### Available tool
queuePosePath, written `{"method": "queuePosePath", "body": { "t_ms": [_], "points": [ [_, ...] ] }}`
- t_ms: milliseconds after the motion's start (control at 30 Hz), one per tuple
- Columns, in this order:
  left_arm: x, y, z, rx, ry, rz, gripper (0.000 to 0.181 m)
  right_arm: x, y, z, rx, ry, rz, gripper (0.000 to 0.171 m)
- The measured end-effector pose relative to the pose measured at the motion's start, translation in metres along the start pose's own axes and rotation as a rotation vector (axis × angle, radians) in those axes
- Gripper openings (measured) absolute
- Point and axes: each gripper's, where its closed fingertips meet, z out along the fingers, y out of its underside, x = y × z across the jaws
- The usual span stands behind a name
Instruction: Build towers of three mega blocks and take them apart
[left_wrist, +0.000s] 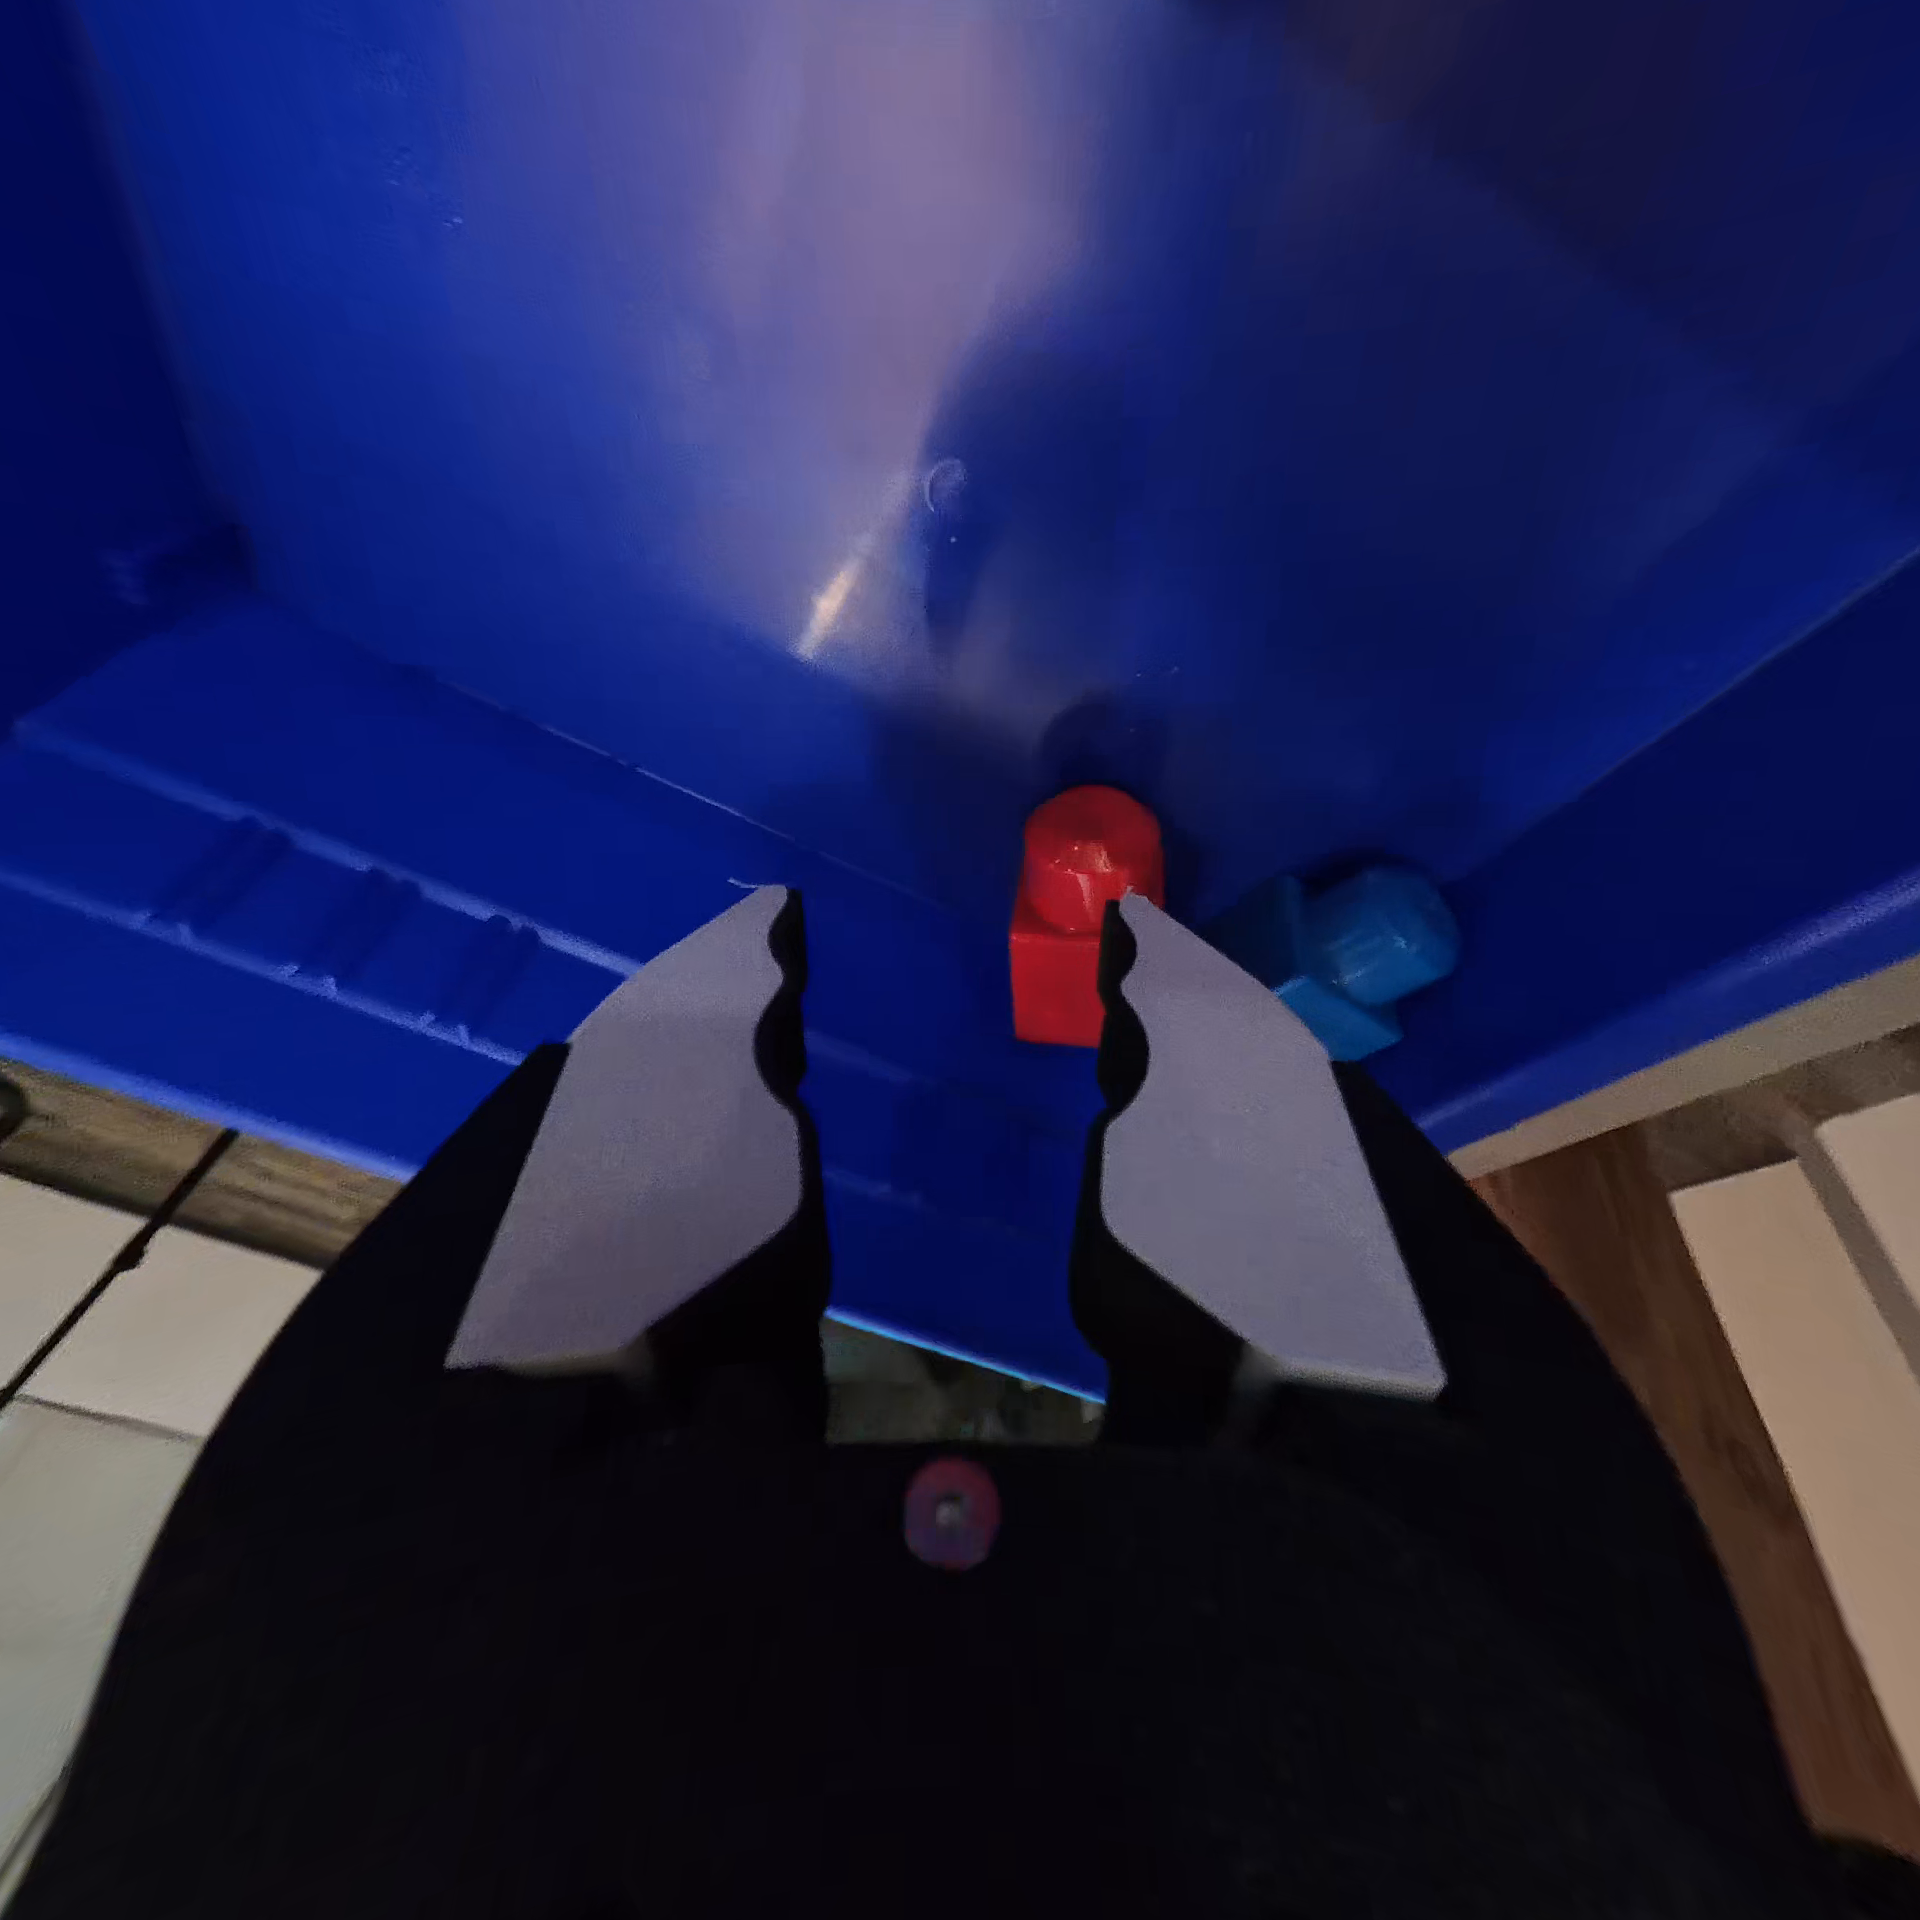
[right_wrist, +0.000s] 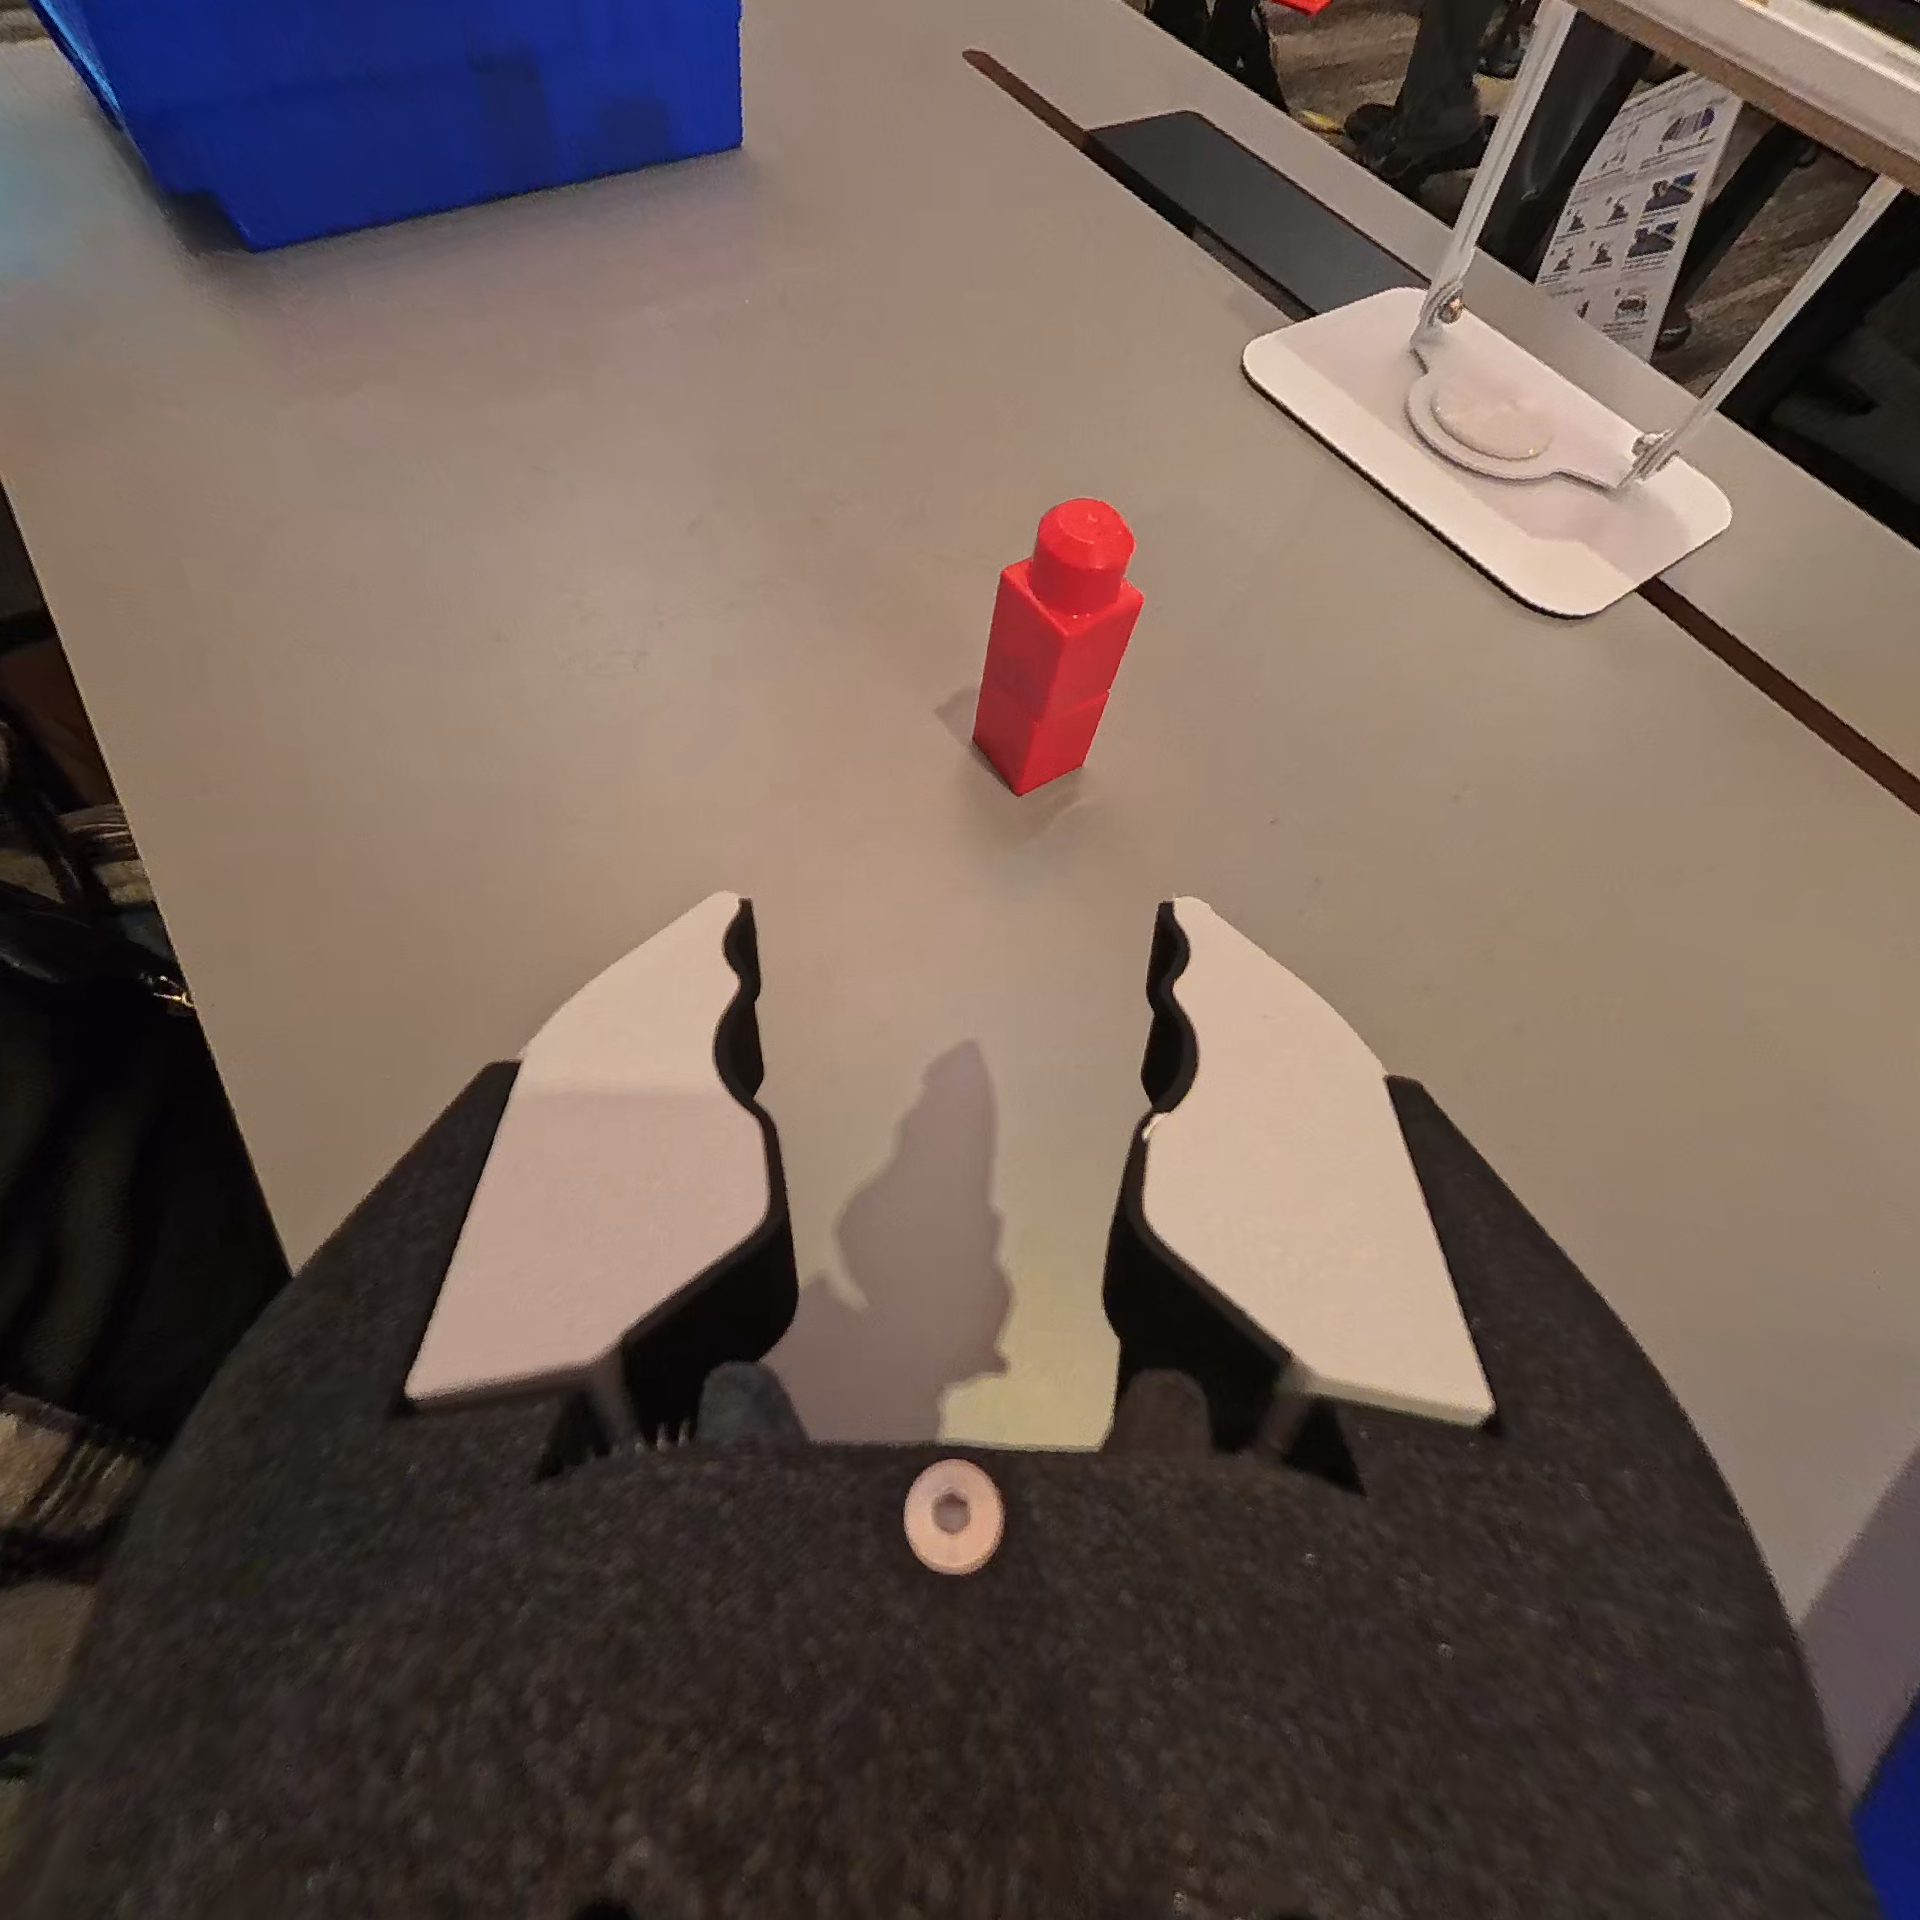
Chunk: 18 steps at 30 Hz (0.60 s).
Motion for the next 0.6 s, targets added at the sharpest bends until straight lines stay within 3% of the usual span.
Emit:
{"method": "queuePosePath", "body": {
  "t_ms": [233, 467, 600],
  "points": [
    [0.028, -0.002, -0.009, 0.023, 0.188, -0.147, 0.049, -0.003, 0.001, 0.0, 0.019, -0.019, 0.01, 0.071],
    [0.031, 0.005, 0.011, -0.106, 0.188, -0.191, 0.05, -0.004, 0.004, -0.002, 0.02, -0.016, 0.01, 0.072],
    [0.035, 0.006, 0.028, -0.12, 0.24, -0.261, 0.036, 0.001, 0.005, -0.01, 0.037, 0.011, 0.025, 0.073]
  ]
}}
